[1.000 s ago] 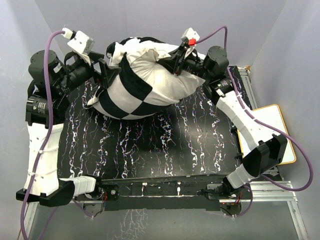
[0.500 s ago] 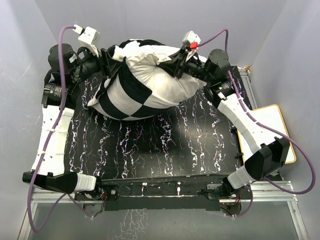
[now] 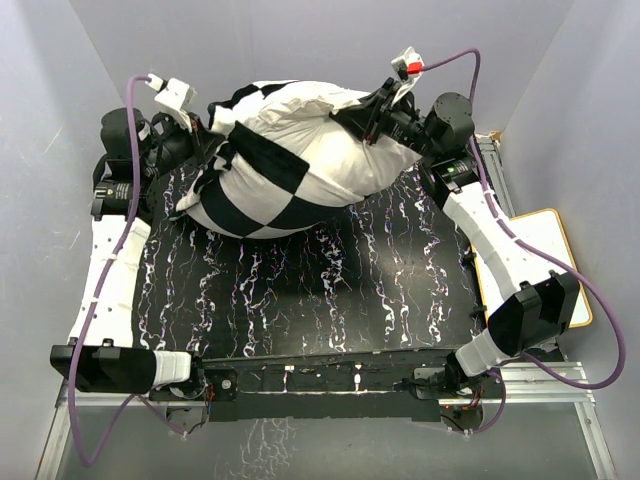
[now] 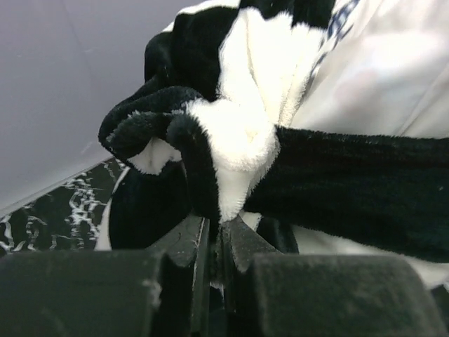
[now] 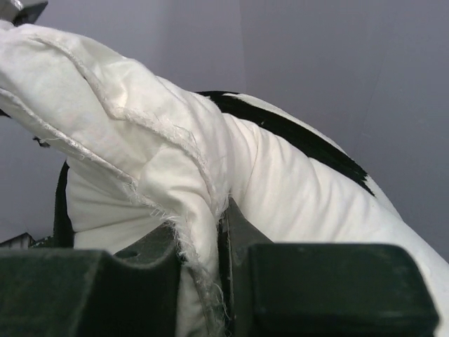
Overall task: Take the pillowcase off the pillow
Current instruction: Remove the pillow from the pillowcase.
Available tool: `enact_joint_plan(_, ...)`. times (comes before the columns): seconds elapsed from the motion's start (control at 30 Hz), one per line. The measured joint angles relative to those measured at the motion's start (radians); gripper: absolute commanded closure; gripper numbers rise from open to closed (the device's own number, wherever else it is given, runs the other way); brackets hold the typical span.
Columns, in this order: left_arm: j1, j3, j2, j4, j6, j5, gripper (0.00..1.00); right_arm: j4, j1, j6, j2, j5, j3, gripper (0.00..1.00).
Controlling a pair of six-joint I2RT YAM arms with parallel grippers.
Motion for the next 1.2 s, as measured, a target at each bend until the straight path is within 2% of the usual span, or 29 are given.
enact_joint_plan(0.4,0.069,-0.340,-0.097,0.183,0.325,-0.026,1.00,0.008,-0.052,0.198,0.013,0.107,0.000,0.92)
enact_joint_plan(0.53,0.137,-0.451,-0.119,0.241,0.426,0.022,1.00,-0.022,-0.072,0.215,0.022,0.154,0.000,0.92)
enact_joint_plan(0.7,0.243,-0.511,-0.109,0.271,0.528,0.109,1.00,-0.055,-0.073,0.236,0.041,0.191,0.012,0.92)
enact_joint_plan(0.77,0.259,-0.509,-0.100,0.261,0.554,0.145,0.71,-0.067,-0.073,0.248,0.049,0.188,0.025,0.92)
enact_joint_plan(0.83,0.267,-0.481,-0.092,0.214,0.567,0.162,0.57,-0.071,-0.073,0.249,0.060,0.187,0.042,0.92)
enact_joint_plan(0.93,0.315,-0.383,-0.058,0.031,0.546,0.093,0.43,-0.078,-0.089,0.224,0.084,0.289,0.089,0.92)
enact_joint_plan(1.0,0.288,-0.298,-0.032,-0.063,0.523,0.066,0.38,-0.092,-0.101,0.213,0.109,0.354,0.138,0.92)
enact_joint_plan(1.2,-0.017,0.051,-0.019,-0.217,0.446,0.111,0.36,-0.215,-0.048,0.195,0.212,0.506,0.325,0.92)
